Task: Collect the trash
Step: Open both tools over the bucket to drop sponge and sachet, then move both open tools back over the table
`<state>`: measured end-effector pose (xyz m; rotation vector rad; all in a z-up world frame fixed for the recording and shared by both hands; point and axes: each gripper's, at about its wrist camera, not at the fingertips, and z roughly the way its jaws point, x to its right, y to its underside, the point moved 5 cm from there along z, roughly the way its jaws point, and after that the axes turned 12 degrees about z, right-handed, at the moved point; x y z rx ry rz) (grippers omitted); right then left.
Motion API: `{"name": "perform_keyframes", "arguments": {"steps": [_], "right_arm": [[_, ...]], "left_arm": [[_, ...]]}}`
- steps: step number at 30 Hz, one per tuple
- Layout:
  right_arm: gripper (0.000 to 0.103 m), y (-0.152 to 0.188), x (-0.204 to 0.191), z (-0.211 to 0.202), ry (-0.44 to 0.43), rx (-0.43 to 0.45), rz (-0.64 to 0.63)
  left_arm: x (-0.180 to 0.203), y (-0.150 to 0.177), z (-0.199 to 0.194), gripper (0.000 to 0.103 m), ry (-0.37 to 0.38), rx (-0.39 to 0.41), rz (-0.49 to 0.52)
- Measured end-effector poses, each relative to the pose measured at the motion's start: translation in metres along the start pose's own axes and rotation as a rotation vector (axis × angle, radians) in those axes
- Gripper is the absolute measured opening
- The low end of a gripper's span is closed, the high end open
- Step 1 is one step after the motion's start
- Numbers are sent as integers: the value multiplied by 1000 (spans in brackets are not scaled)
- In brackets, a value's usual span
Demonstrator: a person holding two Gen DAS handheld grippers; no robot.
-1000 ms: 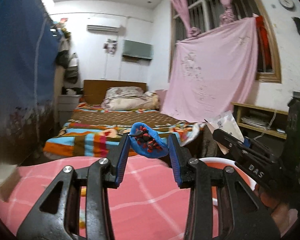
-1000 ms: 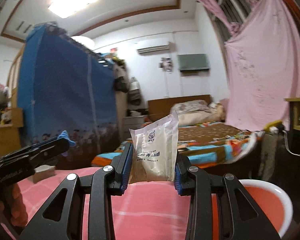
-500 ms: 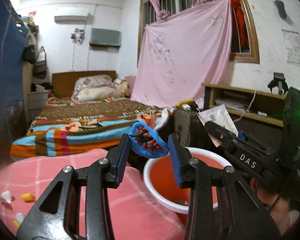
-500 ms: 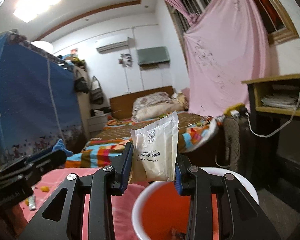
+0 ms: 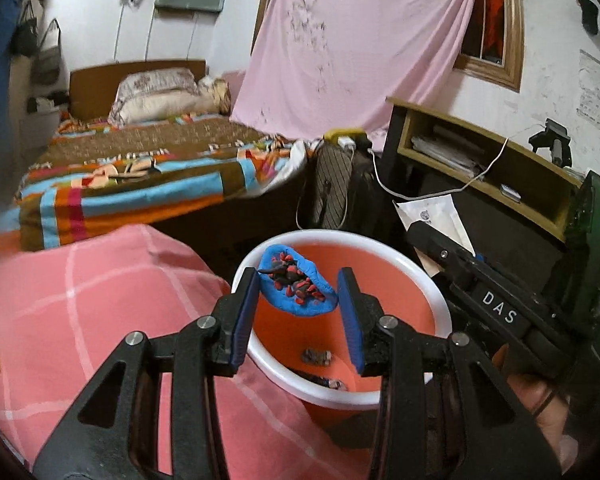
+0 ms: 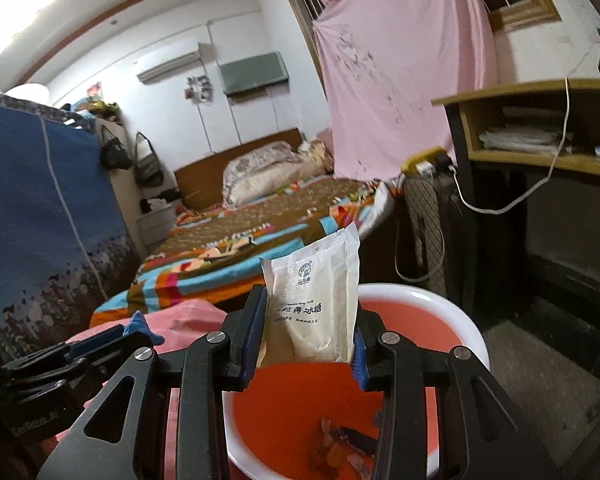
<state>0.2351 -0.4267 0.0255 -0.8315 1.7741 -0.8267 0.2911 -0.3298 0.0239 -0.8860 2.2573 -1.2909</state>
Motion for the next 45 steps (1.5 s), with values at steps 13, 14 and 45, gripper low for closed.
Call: {"name": "perform_keyframes", "arguments": {"steps": [13, 14, 45], "right_arm": [[45, 3, 14, 5, 46, -34, 36], [45, 3, 14, 4, 47, -34, 37], [100, 12, -90, -35, -175, 149, -132]], "left_arm": [[-11, 4, 33, 26, 79, -121, -164], [-13, 4, 34, 26, 82, -124, -177], [-112, 47, -151, 89, -521, 219, -227]]}}
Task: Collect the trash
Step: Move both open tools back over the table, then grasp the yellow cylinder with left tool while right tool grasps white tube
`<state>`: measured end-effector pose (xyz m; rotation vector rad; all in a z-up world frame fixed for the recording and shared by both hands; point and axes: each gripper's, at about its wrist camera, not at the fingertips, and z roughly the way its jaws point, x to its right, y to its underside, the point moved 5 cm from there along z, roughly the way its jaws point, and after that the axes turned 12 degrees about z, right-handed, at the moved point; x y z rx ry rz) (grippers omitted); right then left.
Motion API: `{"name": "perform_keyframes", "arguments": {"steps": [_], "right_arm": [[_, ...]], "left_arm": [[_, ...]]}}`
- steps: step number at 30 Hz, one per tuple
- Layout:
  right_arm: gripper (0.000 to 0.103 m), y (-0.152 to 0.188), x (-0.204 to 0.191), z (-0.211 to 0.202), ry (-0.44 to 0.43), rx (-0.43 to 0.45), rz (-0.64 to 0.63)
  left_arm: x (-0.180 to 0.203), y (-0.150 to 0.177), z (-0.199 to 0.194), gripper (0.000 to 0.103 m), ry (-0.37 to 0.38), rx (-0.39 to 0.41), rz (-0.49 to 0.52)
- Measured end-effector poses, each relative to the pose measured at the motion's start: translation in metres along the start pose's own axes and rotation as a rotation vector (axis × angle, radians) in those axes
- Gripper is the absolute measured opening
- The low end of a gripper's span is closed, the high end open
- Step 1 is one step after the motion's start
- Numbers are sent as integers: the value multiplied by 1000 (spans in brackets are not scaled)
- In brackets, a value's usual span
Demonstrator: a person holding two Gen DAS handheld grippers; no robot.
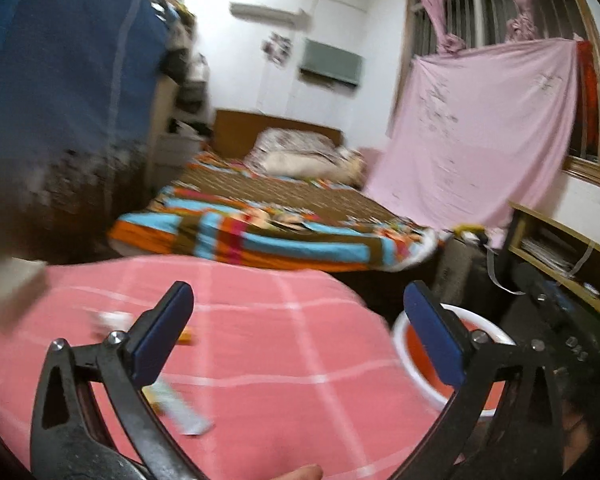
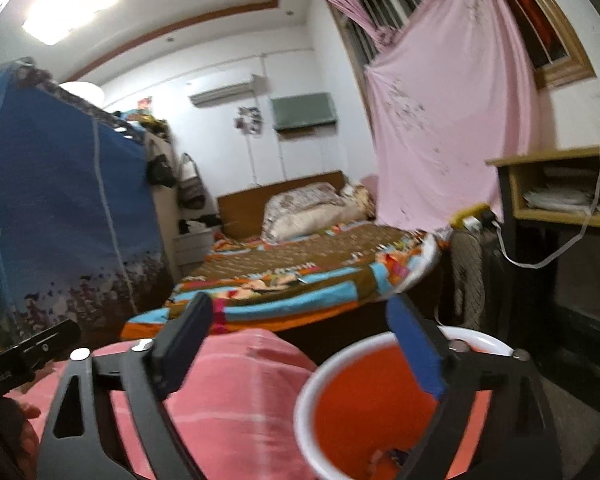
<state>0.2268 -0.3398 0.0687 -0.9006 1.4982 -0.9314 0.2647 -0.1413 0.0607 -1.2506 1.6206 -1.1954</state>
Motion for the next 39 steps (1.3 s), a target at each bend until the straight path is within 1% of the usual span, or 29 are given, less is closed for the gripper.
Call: {"name": "perform_keyframes", "arguments": {"steps": [1, 5, 11, 17, 23, 26, 28, 30, 33, 35, 37, 38, 39], "right_arm": [[103, 1, -8, -1, -21, 8, -10], [103, 9, -43, -7, -113, 30, -60], [103, 21, -90, -21, -235, 71, -116], [103, 37, -128, -28, -324, 86, -180], [103, 56, -159, -28, -382, 66, -252], [103, 69, -172, -22, -409, 8, -304], [103, 76, -175, -16, -415, -36, -325], [103, 81, -179, -10, -404, -75, -341], [101, 93, -183, 5, -380, -180, -367], [84, 101, -184, 15, -372, -253, -379], [76, 110, -182, 22, -365, -328, -389], [69, 116, -182, 27, -369, -374, -392], [66, 121, -182, 28, -371, -404, -393]], "left_arm": [[-9, 1, -6, 89, -30, 10, -2], [-43, 4, -29, 89, -110, 44, -24], [-86, 12, -57, 89, -207, 78, -38], [-118, 22, -78, 89, -274, 88, -51], [-136, 34, -91, 89, -330, 110, -22], [-139, 40, -93, 89, -342, 112, -12], [-139, 44, -91, 89, -336, 98, -4], [-138, 48, -86, 89, -310, 70, 4], [-139, 54, -76, 89, -259, 7, -7], [-140, 58, -70, 88, -232, -27, -25], [-141, 62, -64, 85, -212, -65, -39], [-142, 64, -62, 82, -205, -82, -43], [-142, 66, -58, 80, -196, -104, -46]]}}
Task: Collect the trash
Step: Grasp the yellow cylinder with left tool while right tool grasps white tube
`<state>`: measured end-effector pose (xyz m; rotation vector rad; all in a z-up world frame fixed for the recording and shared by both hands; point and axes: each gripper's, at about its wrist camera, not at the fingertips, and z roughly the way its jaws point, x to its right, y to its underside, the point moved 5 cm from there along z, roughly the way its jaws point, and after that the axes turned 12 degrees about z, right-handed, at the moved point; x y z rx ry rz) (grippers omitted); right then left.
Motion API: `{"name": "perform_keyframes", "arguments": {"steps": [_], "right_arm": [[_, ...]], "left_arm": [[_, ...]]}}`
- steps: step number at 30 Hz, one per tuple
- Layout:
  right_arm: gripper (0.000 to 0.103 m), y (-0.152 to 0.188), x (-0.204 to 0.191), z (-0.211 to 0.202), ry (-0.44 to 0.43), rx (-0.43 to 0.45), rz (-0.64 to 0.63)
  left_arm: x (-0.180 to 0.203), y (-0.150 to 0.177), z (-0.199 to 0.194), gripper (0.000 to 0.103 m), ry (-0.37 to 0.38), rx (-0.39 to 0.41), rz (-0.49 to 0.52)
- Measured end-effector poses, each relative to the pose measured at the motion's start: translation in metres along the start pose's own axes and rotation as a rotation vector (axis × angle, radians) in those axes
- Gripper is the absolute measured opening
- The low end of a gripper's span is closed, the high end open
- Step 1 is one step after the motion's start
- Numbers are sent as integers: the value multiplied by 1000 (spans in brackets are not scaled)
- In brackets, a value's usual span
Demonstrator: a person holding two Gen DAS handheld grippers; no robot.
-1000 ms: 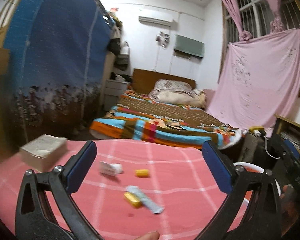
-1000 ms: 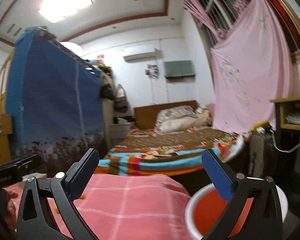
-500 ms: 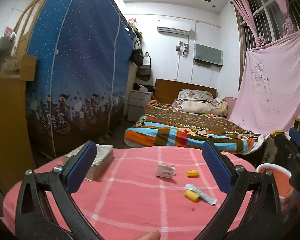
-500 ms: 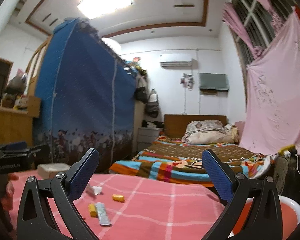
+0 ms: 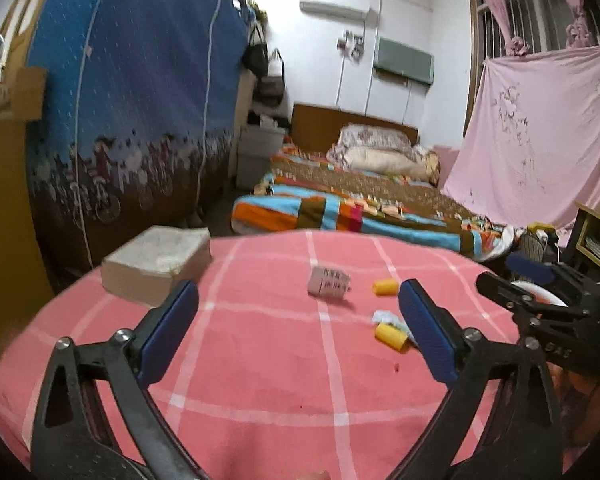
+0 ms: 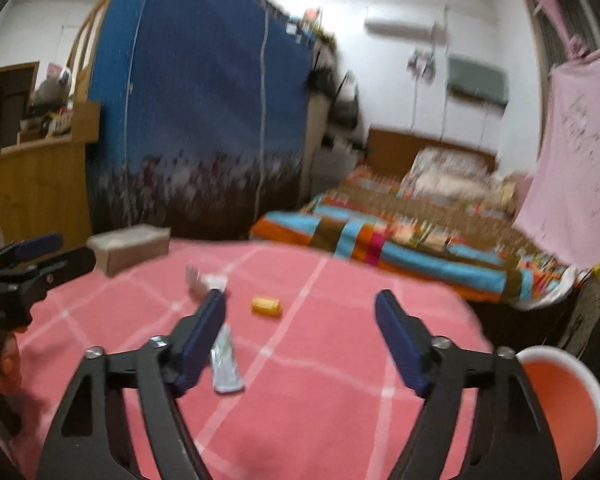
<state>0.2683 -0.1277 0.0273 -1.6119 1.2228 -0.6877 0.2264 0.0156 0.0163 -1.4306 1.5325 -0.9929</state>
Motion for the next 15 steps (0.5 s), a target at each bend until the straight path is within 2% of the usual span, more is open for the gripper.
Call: {"name": "perform_keyframes", "arguments": {"steps": [3, 5, 8, 11, 15], "right_arm": [[57, 12, -3, 15, -55, -116, 11], [50, 18, -4, 18, -71, -160, 7], [41, 26, -11, 25, -109, -223, -9], [38, 34, -17, 32, -152, -293, -13], [37, 40, -17, 41, -227, -379, 16]], "left_arm": [[4, 7, 12, 69, 22, -82, 5], [6, 14, 21, 61, 33, -139, 9], [8, 21, 31, 54, 53, -198, 4], [11, 26, 36, 46, 74, -243, 5], [15, 28, 39, 40, 102, -275, 11]]}}
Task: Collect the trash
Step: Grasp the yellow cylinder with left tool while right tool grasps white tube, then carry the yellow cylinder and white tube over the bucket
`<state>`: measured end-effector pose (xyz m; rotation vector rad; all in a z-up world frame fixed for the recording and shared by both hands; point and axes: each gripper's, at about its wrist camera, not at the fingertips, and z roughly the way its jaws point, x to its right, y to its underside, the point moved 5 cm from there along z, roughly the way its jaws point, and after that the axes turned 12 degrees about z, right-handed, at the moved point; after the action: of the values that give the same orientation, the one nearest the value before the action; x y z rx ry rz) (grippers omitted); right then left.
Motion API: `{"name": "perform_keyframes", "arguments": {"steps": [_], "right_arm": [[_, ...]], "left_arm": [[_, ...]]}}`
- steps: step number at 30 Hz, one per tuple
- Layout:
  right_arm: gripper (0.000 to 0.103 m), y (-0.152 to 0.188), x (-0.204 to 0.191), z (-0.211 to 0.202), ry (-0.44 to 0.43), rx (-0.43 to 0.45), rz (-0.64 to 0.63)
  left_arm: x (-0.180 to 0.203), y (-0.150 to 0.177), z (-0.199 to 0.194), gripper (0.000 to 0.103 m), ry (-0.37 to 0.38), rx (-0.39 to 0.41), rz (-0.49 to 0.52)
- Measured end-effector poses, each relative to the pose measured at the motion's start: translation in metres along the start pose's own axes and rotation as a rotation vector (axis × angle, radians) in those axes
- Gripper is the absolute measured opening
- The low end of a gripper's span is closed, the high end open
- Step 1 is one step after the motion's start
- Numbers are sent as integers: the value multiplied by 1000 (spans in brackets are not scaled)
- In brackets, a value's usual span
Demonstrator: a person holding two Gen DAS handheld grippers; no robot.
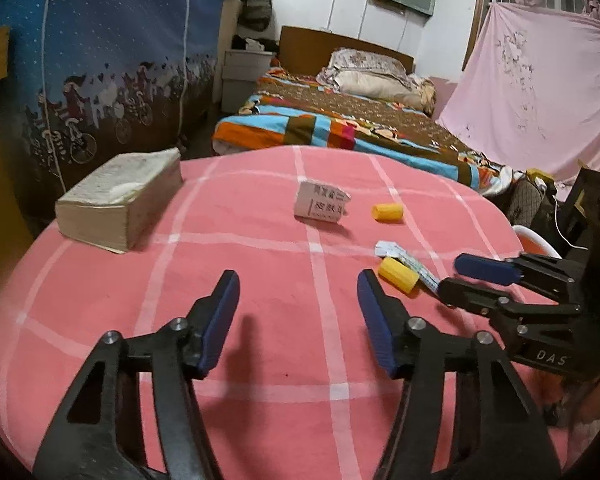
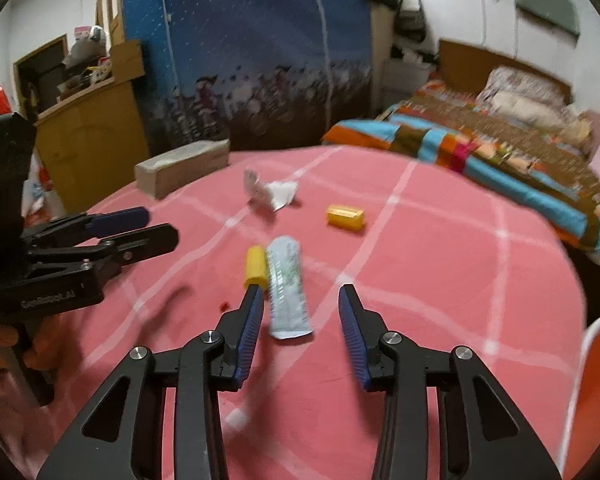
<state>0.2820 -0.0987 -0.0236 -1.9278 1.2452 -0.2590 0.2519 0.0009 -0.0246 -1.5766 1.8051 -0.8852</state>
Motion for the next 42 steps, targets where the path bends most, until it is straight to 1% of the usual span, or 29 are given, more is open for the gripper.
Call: {"name": "perform_keyframes", "arguments": {"steps": [1, 3, 4, 5, 9, 11, 15, 19, 21, 23, 29, 30, 32, 33, 38, 42], "right_arm": [[36, 1, 0, 2, -19, -17, 7], [33, 2, -1, 5, -23, -36, 11], [27, 3, -2, 6, -17, -44, 9], [20, 4, -3, 8, -9, -53, 4], [19, 5, -4, 9, 7, -54, -8], [19, 5, -3, 8, 16, -46, -5], [19, -1, 8, -5, 60, 18, 36], [19, -5, 17, -18, 119, 80, 59], [19, -7, 21, -23, 145, 97, 61], [19, -7, 26, -26, 163, 98, 63], [19, -8, 39, -32, 170, 112, 99], [19, -7, 39, -33, 168, 113, 106], [19, -7, 42, -34, 163, 115, 115], [19, -7, 42, -34, 160, 116, 117], [19, -7, 41, -40, 155, 140, 110], [19, -7, 40, -52, 149, 201, 112]], "left_arm": [[1, 1, 1, 38, 7, -8, 3], [3, 1, 4, 35, 21, -24, 7], [4, 2, 5, 33, 28, -31, 9], [6, 1, 6, 32, 33, -36, 11], [8, 0, 9, 31, 57, -49, 16], [11, -1, 10, 30, 84, -54, 10], [21, -5, 14, 30, 143, -61, 5], [35, -9, 20, 30, 167, -73, 52], [44, -13, 25, 30, 172, -88, 90], [48, -16, 32, 30, 191, -108, 106], [57, -24, 45, 29, 223, -137, 131], [58, -25, 47, 28, 223, -140, 139], [62, -24, 48, 20, 214, -150, 157], [64, -23, 48, 13, 203, -155, 169], [69, -23, 38, 13, 203, -116, 195], [72, -32, 23, 13, 170, -35, 197]]}}
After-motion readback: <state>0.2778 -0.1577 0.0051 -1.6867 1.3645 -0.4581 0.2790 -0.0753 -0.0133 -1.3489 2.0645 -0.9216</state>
